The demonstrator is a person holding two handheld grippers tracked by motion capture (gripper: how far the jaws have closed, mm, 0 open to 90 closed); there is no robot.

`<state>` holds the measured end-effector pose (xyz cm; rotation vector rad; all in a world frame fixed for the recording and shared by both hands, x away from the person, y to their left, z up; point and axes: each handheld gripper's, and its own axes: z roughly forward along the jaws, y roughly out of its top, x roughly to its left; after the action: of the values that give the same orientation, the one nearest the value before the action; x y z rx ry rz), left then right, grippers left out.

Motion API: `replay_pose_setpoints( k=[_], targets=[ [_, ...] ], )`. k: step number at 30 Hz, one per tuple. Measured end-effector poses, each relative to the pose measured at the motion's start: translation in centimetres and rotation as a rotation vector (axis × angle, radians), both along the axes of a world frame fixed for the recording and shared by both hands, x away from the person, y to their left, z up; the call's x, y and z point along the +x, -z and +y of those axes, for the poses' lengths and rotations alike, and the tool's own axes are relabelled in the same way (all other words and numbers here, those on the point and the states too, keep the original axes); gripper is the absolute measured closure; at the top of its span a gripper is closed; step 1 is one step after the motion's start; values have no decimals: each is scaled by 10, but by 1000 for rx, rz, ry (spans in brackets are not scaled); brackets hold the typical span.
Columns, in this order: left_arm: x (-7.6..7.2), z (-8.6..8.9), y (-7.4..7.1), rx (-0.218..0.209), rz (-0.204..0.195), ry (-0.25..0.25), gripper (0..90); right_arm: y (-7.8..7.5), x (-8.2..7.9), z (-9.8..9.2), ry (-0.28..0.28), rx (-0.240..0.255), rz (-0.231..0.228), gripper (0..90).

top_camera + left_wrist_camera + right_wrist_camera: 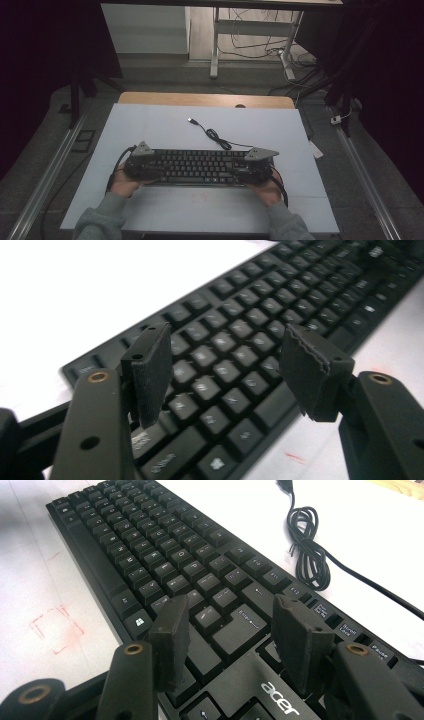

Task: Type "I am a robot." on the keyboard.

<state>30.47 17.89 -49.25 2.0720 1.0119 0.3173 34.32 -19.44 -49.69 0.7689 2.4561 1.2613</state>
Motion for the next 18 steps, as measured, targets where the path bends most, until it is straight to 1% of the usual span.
replay_pose_setpoints(
  k=[7,11,14,18],
  targets=[
    [-4,-14,0,27,12,79,413,1,0,1,-3,-9,4,496],
    [-6,-19,1,41,12,98,450,1,0,1,-4,-6,3,496],
    [-8,-23,2,47,9,121,523,2,1,1,-7,-9,7,495],
    [-9,-29,4,58,8,145,662,3,1,3,-13,-21,11,494]
  ],
)
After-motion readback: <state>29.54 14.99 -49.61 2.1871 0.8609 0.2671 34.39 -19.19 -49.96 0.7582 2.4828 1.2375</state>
